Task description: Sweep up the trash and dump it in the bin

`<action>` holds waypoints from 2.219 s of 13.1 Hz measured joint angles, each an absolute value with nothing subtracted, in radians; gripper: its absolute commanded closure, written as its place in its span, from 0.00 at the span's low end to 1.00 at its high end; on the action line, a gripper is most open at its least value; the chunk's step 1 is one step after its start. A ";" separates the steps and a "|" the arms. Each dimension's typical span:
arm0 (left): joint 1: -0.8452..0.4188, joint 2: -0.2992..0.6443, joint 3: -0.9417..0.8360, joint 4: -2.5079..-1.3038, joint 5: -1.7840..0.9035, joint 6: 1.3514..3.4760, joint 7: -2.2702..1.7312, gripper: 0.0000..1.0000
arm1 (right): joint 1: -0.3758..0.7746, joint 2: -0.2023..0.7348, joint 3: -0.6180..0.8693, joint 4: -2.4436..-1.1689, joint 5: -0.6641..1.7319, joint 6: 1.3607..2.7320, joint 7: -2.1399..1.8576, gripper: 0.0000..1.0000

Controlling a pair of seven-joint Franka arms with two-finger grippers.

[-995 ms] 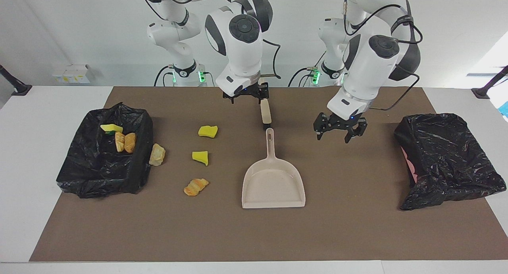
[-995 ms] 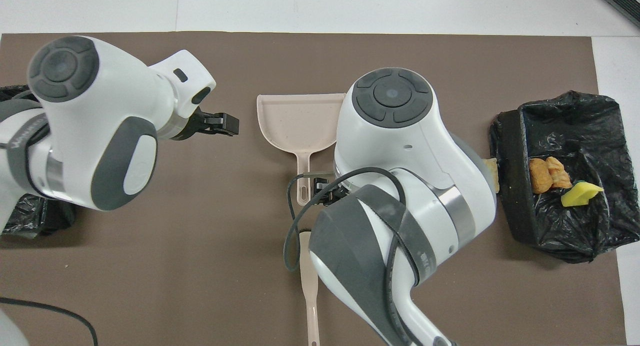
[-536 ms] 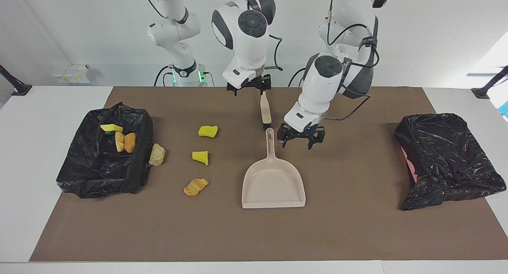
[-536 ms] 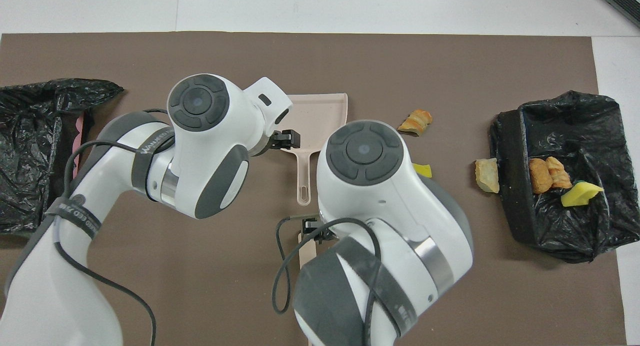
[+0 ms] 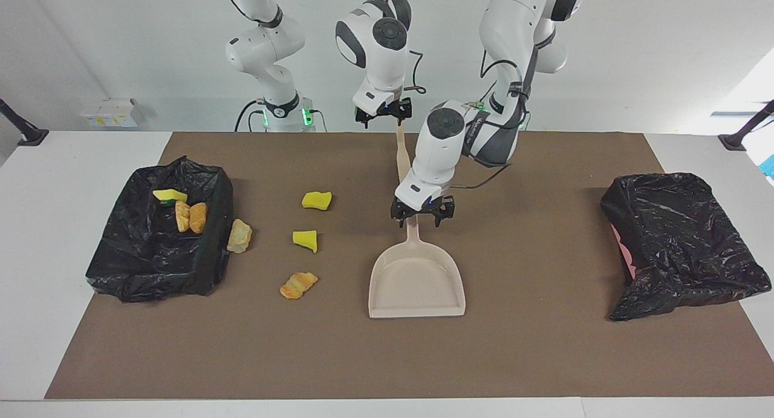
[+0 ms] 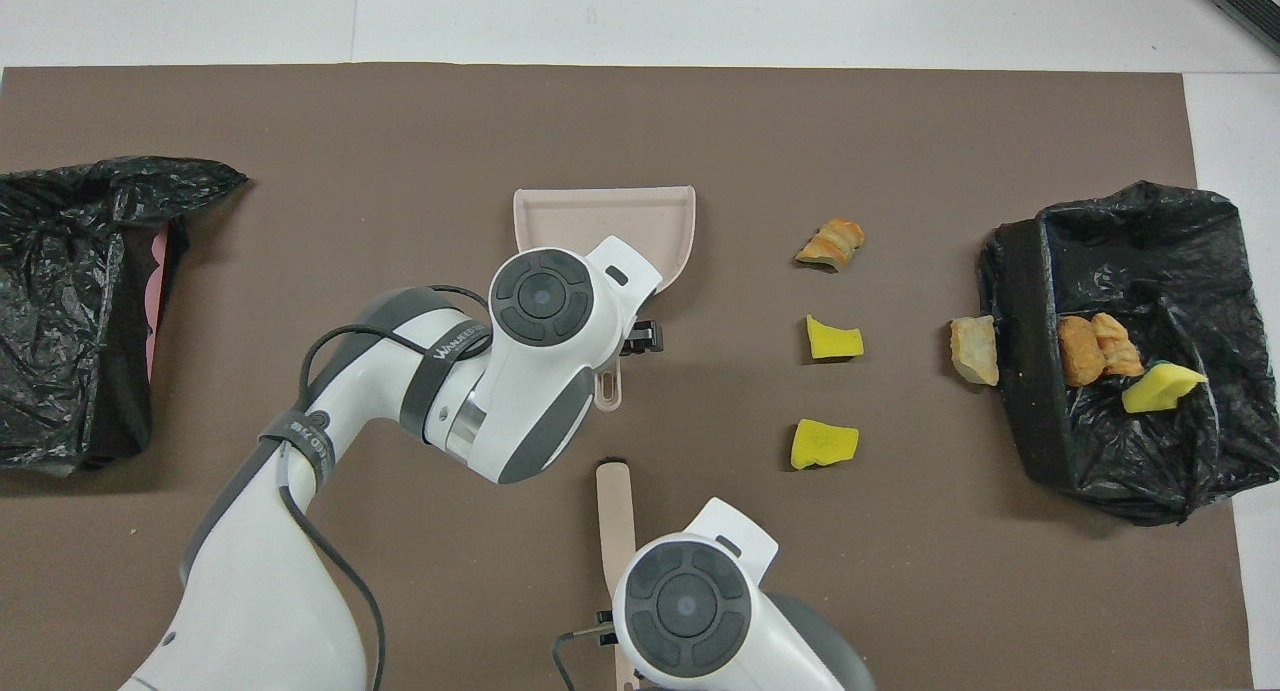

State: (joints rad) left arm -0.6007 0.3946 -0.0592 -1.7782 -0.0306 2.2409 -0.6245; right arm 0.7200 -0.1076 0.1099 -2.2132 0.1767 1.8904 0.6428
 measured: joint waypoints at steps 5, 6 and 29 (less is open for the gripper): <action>-0.607 0.402 -0.051 -1.763 -0.030 2.223 -0.627 0.35 | 0.801 -0.082 0.109 -2.311 0.244 2.082 0.704 0.00; -0.607 0.402 -0.052 -1.760 -0.030 2.211 -0.627 0.36 | 0.831 -0.057 0.109 -2.319 0.245 2.121 0.743 0.00; -0.446 0.341 -0.025 -1.706 -0.024 2.036 0.047 1.00 | 0.558 -0.222 0.086 -2.320 0.073 1.791 0.864 1.00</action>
State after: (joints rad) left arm -0.4457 0.3409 -0.0245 -1.7058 -0.0240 2.0359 0.0466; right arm 0.5580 -0.2216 0.0858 -2.3197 0.0729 1.7908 0.8642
